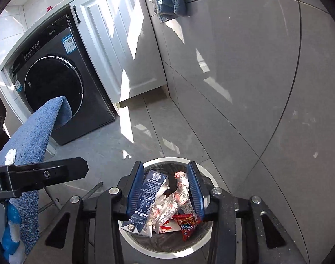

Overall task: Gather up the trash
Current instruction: 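Open both grippers to drop the items into the bin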

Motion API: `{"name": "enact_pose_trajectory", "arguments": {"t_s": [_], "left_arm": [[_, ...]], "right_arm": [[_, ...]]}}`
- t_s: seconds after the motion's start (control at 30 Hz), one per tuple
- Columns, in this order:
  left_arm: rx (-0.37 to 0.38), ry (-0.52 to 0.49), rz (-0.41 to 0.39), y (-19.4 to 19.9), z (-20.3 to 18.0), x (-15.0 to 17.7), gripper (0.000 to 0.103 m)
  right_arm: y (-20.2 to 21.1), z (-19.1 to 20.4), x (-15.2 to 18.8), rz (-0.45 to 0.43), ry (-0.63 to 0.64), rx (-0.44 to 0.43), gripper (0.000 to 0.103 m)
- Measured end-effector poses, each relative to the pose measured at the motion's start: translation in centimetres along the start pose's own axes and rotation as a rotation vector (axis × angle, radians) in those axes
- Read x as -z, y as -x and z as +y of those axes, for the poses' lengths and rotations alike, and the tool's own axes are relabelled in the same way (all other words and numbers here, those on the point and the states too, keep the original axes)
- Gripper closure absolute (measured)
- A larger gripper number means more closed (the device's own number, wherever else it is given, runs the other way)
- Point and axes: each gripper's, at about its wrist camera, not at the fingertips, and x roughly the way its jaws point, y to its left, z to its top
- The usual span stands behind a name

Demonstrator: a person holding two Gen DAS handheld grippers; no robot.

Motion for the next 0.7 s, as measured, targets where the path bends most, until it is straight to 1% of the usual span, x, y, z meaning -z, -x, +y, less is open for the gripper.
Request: {"name": "enact_pose_trajectory", "arguments": {"t_s": [0.13,0.27,0.4,0.53,0.57,0.7], "left_arm": [[-0.018,-0.043,-0.036,2.3,-0.6,0.3,0.048],[-0.058,-0.101,-0.1,6.6,-1.0,1.8,0.048],[-0.107,-0.156,-0.161,11.5,-0.6,4.2,0.048],[-0.182,-0.197,-0.21,16.4,0.8,6.9,0.048],[-0.211,-0.2,-0.221,17.6,1.5,7.7,0.048],[-0.288,-0.17,-0.271,22.7,4.5,10.8,0.048]], "right_arm": [[1.1,-0.1,0.0,-0.014,-0.01,-0.006,0.064],[3.5,0.9,-0.1,-0.052,-0.006,-0.024,0.064],[7.2,3.0,-0.3,-0.112,0.029,-0.056,0.064],[10.9,5.8,-0.3,-0.169,0.079,-0.084,0.064],[11.7,6.5,-0.2,-0.18,0.091,-0.094,0.064],[14.6,9.7,0.1,-0.215,0.136,-0.139,0.064]]}}
